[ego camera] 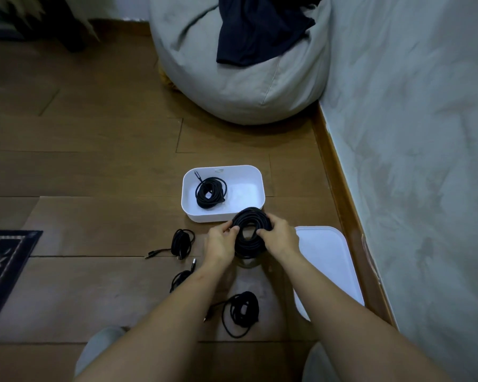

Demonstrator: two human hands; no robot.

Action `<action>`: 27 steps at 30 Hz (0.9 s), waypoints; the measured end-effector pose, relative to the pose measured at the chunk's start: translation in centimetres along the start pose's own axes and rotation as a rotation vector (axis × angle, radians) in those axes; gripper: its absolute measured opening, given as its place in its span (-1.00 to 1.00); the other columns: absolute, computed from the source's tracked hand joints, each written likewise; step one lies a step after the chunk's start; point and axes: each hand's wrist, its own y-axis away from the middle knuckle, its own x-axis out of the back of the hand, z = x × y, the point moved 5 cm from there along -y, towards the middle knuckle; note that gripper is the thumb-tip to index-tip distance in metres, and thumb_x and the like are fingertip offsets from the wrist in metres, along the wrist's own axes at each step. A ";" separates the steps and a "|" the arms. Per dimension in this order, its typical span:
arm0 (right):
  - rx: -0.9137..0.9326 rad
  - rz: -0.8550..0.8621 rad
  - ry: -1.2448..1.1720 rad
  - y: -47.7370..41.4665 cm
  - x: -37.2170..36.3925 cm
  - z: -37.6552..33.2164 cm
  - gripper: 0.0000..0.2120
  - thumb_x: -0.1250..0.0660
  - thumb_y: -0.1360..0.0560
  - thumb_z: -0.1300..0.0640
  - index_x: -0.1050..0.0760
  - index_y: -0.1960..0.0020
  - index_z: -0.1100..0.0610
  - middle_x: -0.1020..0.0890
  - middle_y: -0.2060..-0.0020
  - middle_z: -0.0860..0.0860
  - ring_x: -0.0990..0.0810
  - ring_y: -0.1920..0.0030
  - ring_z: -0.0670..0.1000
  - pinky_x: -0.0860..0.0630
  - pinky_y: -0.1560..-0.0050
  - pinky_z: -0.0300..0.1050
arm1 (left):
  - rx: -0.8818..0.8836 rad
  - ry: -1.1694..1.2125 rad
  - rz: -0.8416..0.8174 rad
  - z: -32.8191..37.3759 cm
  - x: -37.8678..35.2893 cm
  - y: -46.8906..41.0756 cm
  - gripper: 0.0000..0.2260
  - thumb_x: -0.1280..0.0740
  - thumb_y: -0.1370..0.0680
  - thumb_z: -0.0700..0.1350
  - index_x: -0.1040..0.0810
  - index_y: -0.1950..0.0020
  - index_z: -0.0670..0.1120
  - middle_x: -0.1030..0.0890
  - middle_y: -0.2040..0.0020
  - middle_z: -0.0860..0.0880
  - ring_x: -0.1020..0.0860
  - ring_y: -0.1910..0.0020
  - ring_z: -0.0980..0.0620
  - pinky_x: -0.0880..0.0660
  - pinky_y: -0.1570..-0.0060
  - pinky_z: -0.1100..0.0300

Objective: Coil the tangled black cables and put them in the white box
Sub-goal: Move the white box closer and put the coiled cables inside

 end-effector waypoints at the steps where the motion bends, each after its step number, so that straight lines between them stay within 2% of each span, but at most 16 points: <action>1: 0.013 0.014 -0.006 -0.3 0.4 -0.9 -0.65 -0.41 -0.56 0.10 -0.57 -0.33 -0.07 -0.71 -0.11 -0.02 -0.63 -0.15 0.12 -0.46 0.05 -0.11 | -0.025 -0.018 0.015 0.8 0.4 -0.3 -0.70 -0.36 -0.65 -0.06 -0.63 -0.37 -0.09 -0.71 -0.17 -0.09 -0.63 -0.22 -0.03 -0.54 -0.21 0.10; 6: 0.055 0.069 0.022 -3.2 1.9 -4.6 -0.73 -0.42 -0.51 0.11 -0.61 -0.21 -0.02 -0.72 -0.04 0.01 -0.63 -0.10 0.15 -0.44 0.10 -0.11 | -0.051 -0.020 0.071 4.1 2.1 -2.9 -0.64 -0.34 -0.66 -0.01 -0.57 -0.44 -0.07 -0.65 -0.30 -0.06 -0.56 -0.34 -0.04 -0.44 -0.25 0.18; 9: 0.042 0.091 0.040 -5.9 1.8 -5.9 -0.63 -0.40 -0.54 0.09 -0.56 -0.33 -0.05 -0.71 -0.11 0.01 -0.63 -0.15 0.14 -0.44 0.06 -0.13 | -0.065 -0.071 0.104 5.5 2.2 -5.2 -0.64 -0.31 -0.67 0.01 -0.53 -0.46 -0.03 -0.64 -0.32 -0.04 -0.54 -0.35 -0.04 -0.40 -0.19 0.20; 11: 0.010 0.110 0.042 -7.5 1.2 -5.9 -0.53 -0.39 -0.57 0.06 -0.46 -0.47 -0.07 -0.68 -0.20 0.04 -0.61 -0.22 0.15 -0.49 -0.09 -0.11 | -0.070 -0.119 0.127 5.8 1.9 -6.8 -0.64 -0.30 -0.67 0.03 -0.54 -0.46 0.00 -0.63 -0.33 -0.02 -0.53 -0.35 -0.06 -0.40 -0.20 0.14; 15: -0.019 0.125 0.030 -10.7 -0.7 -4.9 -0.50 -0.36 -0.60 0.08 -0.38 -0.52 -0.02 -0.64 -0.27 0.08 -0.57 -0.29 0.19 -0.47 -0.20 -0.05 | -0.029 -0.120 0.122 4.9 0.6 -10.3 -0.64 -0.31 -0.67 0.01 -0.54 -0.46 -0.03 -0.65 -0.30 -0.02 -0.55 -0.33 -0.05 -0.33 -0.10 0.22; 20: 0.011 0.111 0.127 -13.8 -3.5 -4.2 -0.52 -0.26 -0.64 0.18 -0.29 -0.54 0.06 -0.63 -0.22 0.14 -0.59 -0.22 0.22 -0.44 -0.06 -0.03 | 0.041 -0.111 0.083 3.5 -0.9 -14.3 -0.62 -0.32 -0.66 0.00 -0.52 -0.47 -0.04 -0.62 -0.35 -0.04 -0.49 -0.41 -0.06 -0.40 -0.36 0.06; 22: 0.012 0.098 0.152 -14.6 -4.6 -4.0 -0.52 -0.23 -0.64 0.20 -0.27 -0.53 0.07 -0.62 -0.22 0.12 -0.60 -0.18 0.20 -0.41 0.03 -0.06 | 0.073 -0.080 0.074 3.0 -1.2 -15.5 -0.63 -0.32 -0.66 -0.03 -0.53 -0.47 -0.06 -0.62 -0.35 -0.05 -0.51 -0.40 -0.06 -0.40 -0.39 0.06; 25: -0.017 0.053 0.166 -15.7 -6.2 -3.6 -0.51 -0.23 -0.64 0.19 -0.22 -0.53 0.08 -0.57 -0.26 0.11 -0.59 -0.19 0.20 -0.51 -0.05 -0.01 | 0.091 -0.073 0.073 2.1 -1.8 -16.5 -0.63 -0.33 -0.66 -0.04 -0.53 -0.46 -0.05 -0.61 -0.36 -0.06 -0.49 -0.42 -0.07 -0.40 -0.41 0.04; 27: -0.035 0.030 0.169 -16.7 -6.9 -3.4 -0.51 -0.23 -0.62 0.21 -0.22 -0.52 0.08 -0.57 -0.25 0.11 -0.58 -0.19 0.20 -0.51 -0.04 0.00 | 0.092 -0.088 0.087 1.6 -1.9 -16.8 -0.64 -0.32 -0.67 -0.07 -0.53 -0.47 -0.06 -0.62 -0.35 -0.07 -0.50 -0.40 -0.08 -0.39 -0.35 0.12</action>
